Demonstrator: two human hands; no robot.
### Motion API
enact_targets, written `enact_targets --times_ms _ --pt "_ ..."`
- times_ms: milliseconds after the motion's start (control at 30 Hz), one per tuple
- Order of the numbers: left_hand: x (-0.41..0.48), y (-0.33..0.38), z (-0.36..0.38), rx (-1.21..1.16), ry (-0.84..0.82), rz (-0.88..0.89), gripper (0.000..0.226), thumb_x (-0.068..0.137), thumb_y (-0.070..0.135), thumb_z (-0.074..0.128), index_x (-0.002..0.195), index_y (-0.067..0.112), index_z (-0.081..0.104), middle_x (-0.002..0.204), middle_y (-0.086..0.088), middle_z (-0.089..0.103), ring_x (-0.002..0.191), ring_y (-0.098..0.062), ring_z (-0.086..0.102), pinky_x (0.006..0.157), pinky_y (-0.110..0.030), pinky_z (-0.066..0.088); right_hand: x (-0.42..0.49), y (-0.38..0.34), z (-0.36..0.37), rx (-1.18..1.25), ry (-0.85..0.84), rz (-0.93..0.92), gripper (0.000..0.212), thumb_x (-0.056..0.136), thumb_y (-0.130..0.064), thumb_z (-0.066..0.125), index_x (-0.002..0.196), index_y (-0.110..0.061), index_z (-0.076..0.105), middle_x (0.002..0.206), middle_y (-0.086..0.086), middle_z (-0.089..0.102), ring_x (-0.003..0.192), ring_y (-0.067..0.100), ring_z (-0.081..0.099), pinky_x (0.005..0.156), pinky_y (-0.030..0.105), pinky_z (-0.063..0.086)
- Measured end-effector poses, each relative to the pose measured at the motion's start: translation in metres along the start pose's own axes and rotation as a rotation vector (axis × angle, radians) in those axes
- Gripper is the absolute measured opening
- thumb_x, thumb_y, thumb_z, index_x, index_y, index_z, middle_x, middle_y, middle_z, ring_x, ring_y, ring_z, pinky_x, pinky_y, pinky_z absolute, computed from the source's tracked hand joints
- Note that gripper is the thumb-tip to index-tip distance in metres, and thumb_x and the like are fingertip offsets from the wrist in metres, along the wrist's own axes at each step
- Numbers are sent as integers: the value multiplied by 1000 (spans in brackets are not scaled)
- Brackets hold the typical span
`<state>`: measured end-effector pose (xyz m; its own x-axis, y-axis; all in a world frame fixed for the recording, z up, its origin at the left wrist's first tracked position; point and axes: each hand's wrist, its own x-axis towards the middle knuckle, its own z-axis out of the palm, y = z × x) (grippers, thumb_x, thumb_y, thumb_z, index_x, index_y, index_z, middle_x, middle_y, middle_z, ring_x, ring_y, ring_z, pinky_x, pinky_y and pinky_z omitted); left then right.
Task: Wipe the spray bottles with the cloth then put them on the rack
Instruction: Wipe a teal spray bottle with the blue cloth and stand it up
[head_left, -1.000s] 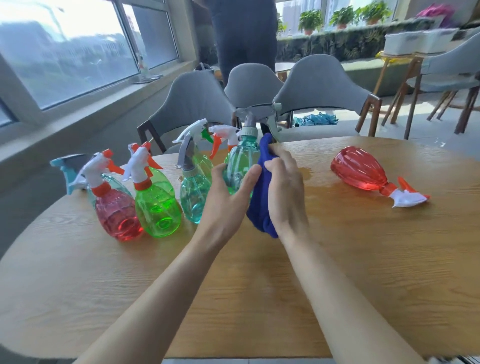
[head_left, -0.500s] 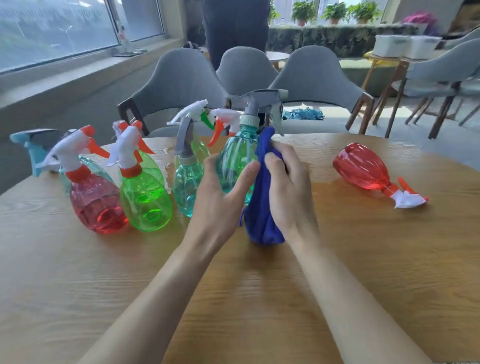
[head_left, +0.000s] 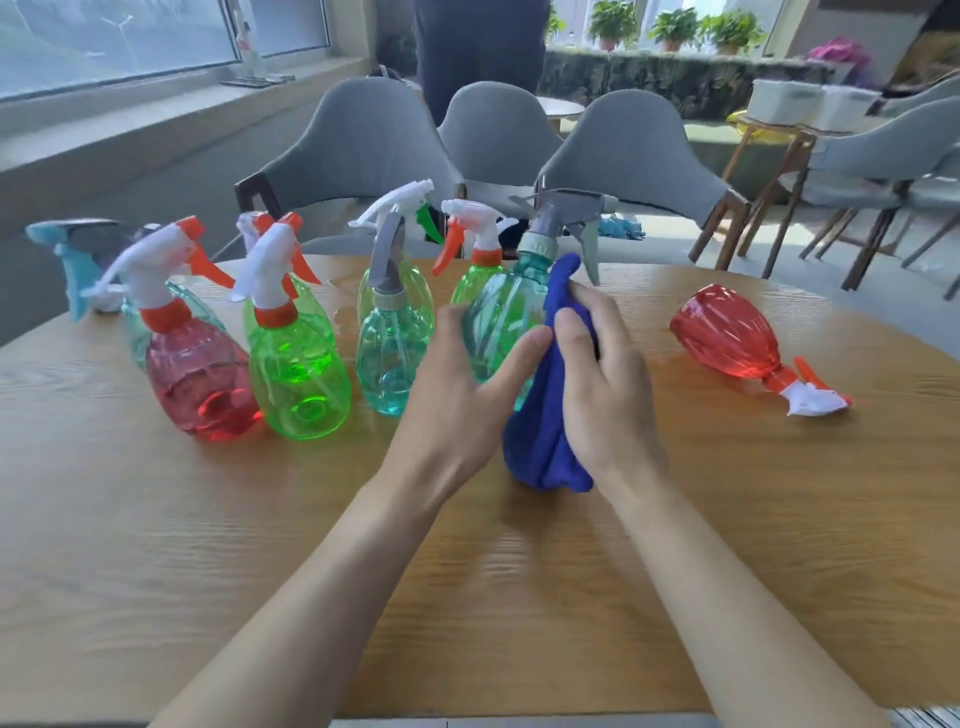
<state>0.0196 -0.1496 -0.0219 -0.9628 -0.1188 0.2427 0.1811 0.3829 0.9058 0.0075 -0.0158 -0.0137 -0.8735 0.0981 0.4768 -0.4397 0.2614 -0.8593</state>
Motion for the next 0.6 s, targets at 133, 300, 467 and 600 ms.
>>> enact_targets --times_ms 133,300,467,600 --pt "-10 5 5 123 -74 38 80 93 72 64 155 32 35 144 13 52 131 -6 52 105 -23 39 6 3 -14 3 56 35 22 115 -21 43 107 -28 62 79 -28 63 73 -5 55 68 15 43" --pt "-9 9 5 197 4 41 84 96 69 61 161 29 28 163 6 41 146 -8 39 103 -20 30 -10 -1 -6 -142 4 -134 11 114 -20 48 109 -26 56 92 -10 62 84 5 58 73 13 40" --pt "-12 7 7 191 -48 82 87 93 72 60 162 28 30 163 8 42 145 -1 38 106 -17 29 0 -2 -16 -130 82 -141 8 114 -19 45 110 -23 50 82 -9 58 71 3 55 63 11 38" --pt "-9 5 11 47 -47 25 84 91 77 59 158 32 34 156 9 53 141 -2 48 113 -24 39 0 -2 -11 -61 70 -124 10 114 -18 45 105 -20 49 78 -8 56 66 6 52 61 15 38"
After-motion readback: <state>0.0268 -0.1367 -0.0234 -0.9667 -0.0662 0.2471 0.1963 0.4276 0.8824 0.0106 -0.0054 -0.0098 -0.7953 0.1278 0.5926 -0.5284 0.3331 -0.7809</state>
